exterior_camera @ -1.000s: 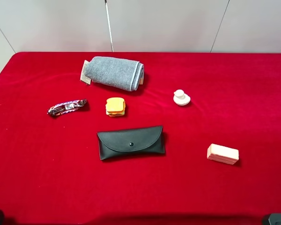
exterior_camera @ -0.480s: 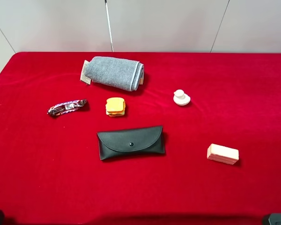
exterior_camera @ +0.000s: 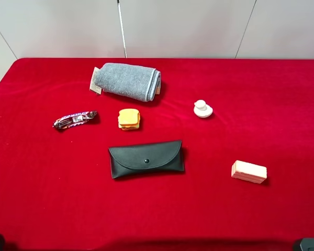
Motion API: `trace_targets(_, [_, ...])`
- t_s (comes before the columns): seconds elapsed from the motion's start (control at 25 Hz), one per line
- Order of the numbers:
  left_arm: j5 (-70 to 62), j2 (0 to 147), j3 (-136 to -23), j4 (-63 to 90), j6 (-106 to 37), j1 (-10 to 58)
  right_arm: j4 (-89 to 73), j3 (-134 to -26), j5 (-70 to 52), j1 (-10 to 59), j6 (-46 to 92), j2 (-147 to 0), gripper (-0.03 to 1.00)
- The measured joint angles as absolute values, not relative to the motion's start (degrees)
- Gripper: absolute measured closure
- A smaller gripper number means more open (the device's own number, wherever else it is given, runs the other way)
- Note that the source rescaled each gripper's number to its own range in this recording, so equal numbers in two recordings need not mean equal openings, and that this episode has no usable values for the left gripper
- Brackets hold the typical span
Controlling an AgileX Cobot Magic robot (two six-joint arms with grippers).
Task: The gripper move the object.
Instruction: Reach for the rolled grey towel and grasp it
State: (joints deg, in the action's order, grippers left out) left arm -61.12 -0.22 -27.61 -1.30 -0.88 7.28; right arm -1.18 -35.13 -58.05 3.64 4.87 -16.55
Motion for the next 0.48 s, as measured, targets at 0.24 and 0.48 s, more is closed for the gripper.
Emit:
trace_targets(0.24, [-61.1, -0.2, -27.6, -1.3, -0.9, 7.3, -2.9, -38.7, -57.5, 3.6, 10.7, -26.1, -0.03])
trace_targets(0.48, [-61.1, -0.2, -27.6, -1.3, -0.9, 7.3, -4.7, -42.3, -56.5, 3.6, 14.3, -35.3, -0.03])
